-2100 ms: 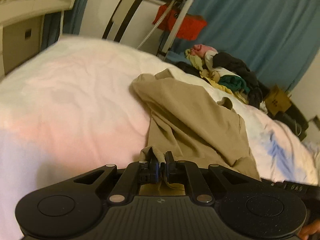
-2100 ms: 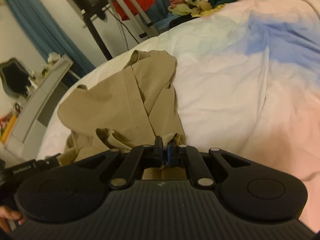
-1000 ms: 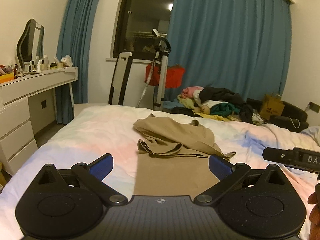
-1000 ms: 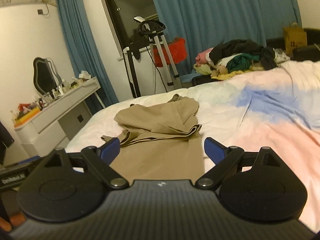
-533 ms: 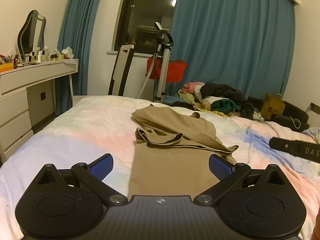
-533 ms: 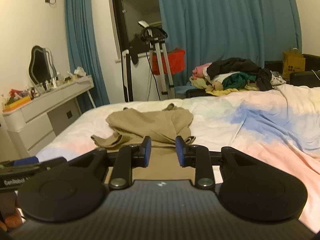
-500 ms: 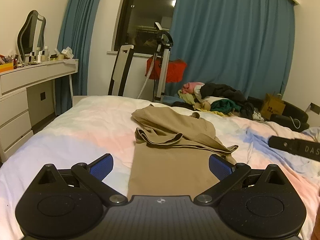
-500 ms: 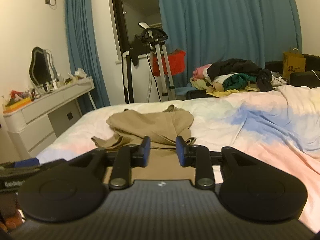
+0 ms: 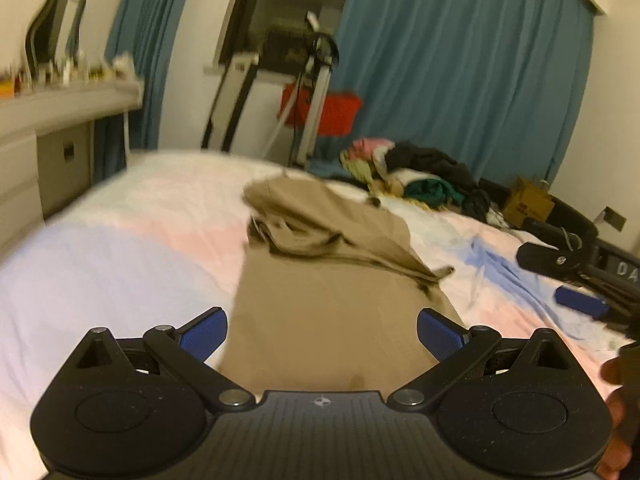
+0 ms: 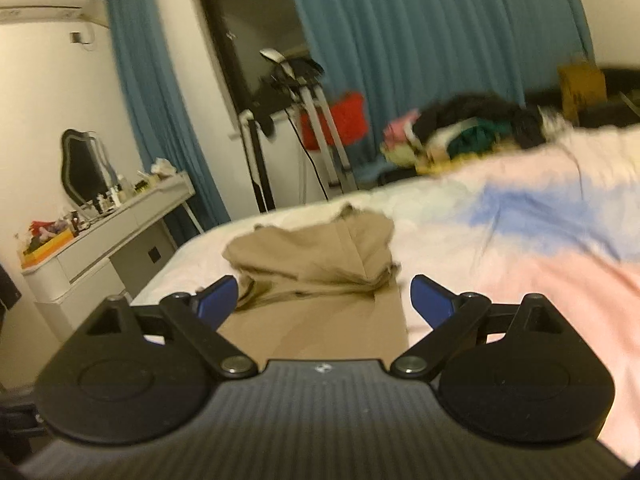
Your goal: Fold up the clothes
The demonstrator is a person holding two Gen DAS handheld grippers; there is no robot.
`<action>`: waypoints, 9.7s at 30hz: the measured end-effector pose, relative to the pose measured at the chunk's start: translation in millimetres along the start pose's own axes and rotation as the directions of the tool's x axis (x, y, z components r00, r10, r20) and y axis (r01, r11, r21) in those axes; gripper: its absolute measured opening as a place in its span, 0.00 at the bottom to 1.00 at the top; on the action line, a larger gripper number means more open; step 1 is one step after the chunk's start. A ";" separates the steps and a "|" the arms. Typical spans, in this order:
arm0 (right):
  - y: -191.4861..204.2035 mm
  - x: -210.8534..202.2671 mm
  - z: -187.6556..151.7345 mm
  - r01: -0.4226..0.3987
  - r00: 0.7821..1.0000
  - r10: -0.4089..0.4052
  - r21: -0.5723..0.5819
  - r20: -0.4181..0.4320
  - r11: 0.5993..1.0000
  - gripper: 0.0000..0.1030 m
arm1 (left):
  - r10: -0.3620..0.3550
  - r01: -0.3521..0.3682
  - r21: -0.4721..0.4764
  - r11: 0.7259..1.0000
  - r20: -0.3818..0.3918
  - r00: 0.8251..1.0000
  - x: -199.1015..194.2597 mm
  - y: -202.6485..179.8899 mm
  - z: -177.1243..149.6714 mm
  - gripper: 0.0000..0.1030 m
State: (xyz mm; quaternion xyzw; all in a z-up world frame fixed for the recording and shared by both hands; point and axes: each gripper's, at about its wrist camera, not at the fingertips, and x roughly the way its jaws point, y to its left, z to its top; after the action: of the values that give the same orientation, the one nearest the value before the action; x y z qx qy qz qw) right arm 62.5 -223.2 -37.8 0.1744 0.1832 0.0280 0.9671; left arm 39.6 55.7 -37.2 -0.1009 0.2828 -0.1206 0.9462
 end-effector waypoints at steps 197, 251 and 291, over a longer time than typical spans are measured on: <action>-159.8 -56.5 43.6 0.049 0.997 0.017 0.802 -0.073 0.596 0.21 | -0.487 0.270 -0.645 0.715 -0.183 0.854 92.0 -73.0 74.9 0.18; -123.9 -143.9 118.1 0.269 0.957 -0.282 0.150 0.068 0.951 0.94 | -0.353 0.332 0.302 0.894 0.015 0.936 -22.3 -270.0 139.4 1.00; -58.4 -125.9 -1.5 0.346 0.918 -0.320 -0.080 0.233 0.935 0.94 | -0.327 0.259 0.325 0.910 0.176 0.928 -69.2 -178.8 62.3 1.00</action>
State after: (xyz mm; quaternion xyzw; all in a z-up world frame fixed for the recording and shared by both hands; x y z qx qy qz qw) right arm -55.8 -292.3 -16.0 0.0844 0.1019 -0.1451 0.9805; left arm -12.2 -86.9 95.6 -0.0129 0.1335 -0.2909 0.9473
